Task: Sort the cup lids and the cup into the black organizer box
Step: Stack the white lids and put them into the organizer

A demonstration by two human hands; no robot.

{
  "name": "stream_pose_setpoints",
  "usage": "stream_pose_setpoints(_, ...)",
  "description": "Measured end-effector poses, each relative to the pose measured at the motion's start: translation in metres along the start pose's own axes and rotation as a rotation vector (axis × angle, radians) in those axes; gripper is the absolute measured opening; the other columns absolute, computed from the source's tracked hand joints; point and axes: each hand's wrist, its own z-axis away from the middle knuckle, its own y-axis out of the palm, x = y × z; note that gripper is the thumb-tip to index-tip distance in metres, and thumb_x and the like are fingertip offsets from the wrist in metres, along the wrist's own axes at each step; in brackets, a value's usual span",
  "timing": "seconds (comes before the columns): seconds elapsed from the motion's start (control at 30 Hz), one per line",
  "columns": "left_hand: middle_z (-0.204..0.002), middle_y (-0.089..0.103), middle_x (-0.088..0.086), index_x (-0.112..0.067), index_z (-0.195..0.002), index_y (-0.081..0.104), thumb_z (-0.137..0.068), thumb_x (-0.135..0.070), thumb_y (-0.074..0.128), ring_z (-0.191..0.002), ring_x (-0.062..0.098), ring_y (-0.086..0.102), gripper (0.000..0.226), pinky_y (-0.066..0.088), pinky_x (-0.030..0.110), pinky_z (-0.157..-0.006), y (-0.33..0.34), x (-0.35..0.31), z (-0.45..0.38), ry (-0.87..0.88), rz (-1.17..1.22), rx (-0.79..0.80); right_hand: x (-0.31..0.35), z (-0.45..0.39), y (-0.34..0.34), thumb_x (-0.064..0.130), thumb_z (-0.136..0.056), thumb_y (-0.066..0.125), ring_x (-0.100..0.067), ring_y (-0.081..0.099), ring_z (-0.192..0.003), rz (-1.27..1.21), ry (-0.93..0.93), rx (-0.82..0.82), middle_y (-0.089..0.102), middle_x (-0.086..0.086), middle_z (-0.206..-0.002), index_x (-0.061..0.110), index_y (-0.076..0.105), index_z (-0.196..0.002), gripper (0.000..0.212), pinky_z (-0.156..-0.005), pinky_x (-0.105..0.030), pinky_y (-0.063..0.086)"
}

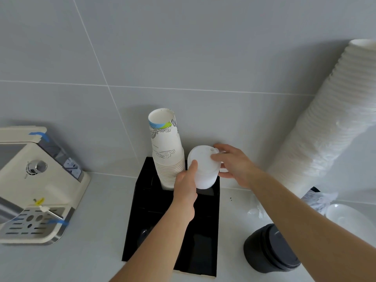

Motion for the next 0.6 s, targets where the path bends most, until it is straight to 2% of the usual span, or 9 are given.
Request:
stream_pose_setpoints(0.1,-0.110,0.059,-0.012,-0.038,-0.092,0.057,-0.086,-0.054,0.058,-0.116,0.017,0.050,0.016,0.032,0.034,-0.095,0.000,0.002,-0.003,0.015,0.015,0.012,-0.003,-0.002,0.001,0.017,-0.086,0.070,-0.025,0.062,-0.119,0.002,-0.006,0.014,0.062,-0.001,-0.128,0.030,0.063,-0.125,0.042,-0.075,-0.033,0.055)
stream_pose_setpoints(0.2,-0.115,0.059,-0.011,-0.039,-0.092,0.058,-0.086,-0.054,0.058,-0.118,0.018,0.051,0.017,0.033,0.035,-0.094,-0.004,0.009,-0.007,0.005,0.000,-0.001,-0.008,-0.003,0.000,0.019,-0.087,0.070,-0.025,0.063,-0.117,0.023,0.012,0.017,0.065,-0.002,-0.125,0.029,0.061,-0.129,0.044,-0.084,-0.038,0.055)
stream_pose_setpoints(0.43,-0.100,0.058,-0.016,-0.035,-0.088,0.056,-0.087,-0.054,0.056,-0.115,0.018,0.053,0.019,0.034,0.033,-0.090,-0.001,0.012,-0.014,0.004,-0.025,-0.008,-0.018,-0.008,-0.004,0.019,-0.088,0.069,-0.024,0.062,-0.117,0.017,0.003,-0.045,0.063,-0.006,-0.130,0.025,0.059,-0.131,0.044,-0.094,-0.039,0.055)
stream_pose_setpoints(0.53,-0.100,0.058,-0.017,-0.034,-0.088,0.057,-0.086,-0.054,0.056,-0.114,0.018,0.053,0.020,0.035,0.033,-0.092,-0.002,0.013,-0.018,0.015,-0.035,-0.013,-0.022,-0.009,-0.002,0.020,-0.089,0.069,-0.024,0.063,-0.116,0.035,-0.008,-0.038,0.062,-0.006,-0.131,0.023,0.057,-0.136,0.049,-0.086,-0.034,0.056)
stream_pose_setpoints(0.6,-0.100,0.059,-0.017,-0.034,-0.088,0.058,-0.087,-0.054,0.056,-0.113,0.017,0.054,0.020,0.035,0.032,-0.094,-0.002,0.014,-0.019,0.018,-0.042,-0.017,-0.024,-0.011,-0.001,0.021,-0.089,0.070,-0.024,0.064,-0.113,0.059,-0.012,-0.033,0.063,-0.006,-0.129,0.023,0.057,-0.137,0.050,-0.087,-0.035,0.056)
